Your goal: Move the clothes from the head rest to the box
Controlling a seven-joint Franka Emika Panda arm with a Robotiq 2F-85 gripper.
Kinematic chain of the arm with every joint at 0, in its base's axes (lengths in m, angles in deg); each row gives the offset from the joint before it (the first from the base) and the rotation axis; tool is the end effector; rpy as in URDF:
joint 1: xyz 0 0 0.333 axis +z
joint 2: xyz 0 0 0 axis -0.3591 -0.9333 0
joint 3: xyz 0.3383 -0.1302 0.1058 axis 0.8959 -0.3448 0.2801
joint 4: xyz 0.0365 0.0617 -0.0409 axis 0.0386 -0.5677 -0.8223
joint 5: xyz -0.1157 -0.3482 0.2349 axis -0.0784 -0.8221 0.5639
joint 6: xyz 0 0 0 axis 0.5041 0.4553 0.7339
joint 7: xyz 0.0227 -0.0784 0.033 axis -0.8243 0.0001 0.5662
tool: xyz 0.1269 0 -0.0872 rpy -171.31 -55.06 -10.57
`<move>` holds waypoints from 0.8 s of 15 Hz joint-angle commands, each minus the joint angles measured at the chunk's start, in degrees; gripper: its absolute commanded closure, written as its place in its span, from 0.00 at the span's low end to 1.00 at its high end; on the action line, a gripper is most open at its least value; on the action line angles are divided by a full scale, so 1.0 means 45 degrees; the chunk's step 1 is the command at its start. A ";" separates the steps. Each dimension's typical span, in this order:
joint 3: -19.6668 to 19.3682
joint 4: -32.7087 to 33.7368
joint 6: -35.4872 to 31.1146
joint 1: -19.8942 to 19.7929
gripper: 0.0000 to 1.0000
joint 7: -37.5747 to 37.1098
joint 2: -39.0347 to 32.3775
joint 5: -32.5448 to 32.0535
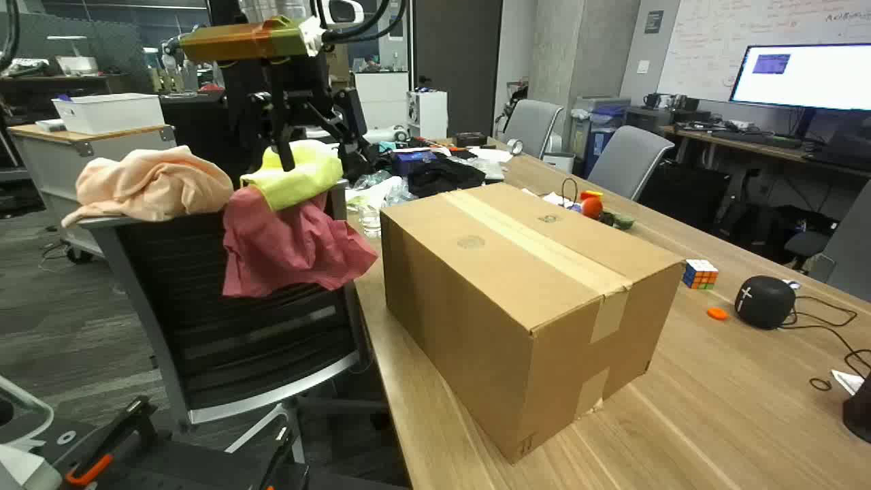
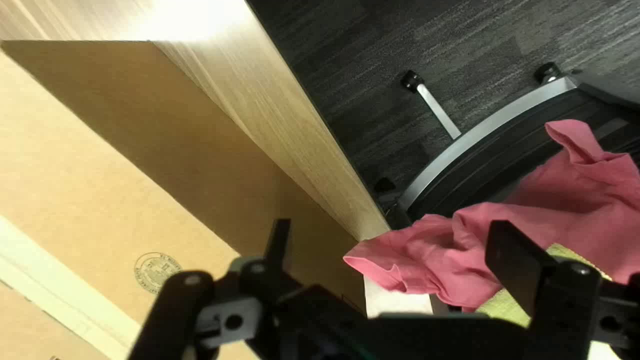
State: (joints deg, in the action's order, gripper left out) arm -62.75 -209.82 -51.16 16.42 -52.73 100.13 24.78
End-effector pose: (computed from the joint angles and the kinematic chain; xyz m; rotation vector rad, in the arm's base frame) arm 0.4192 -0.0756 0.4517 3.0429 -0.0104 0.0743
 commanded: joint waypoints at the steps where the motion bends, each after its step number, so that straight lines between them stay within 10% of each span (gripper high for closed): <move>1: -0.0016 0.0077 0.0031 0.0024 0.00 -0.0009 0.0002 -0.0005; 12: 0.1057 -0.0434 -0.0107 0.1803 0.00 0.0466 0.0624 0.0675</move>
State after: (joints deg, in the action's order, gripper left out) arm -59.55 -210.60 -51.11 22.03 -52.14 100.77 26.03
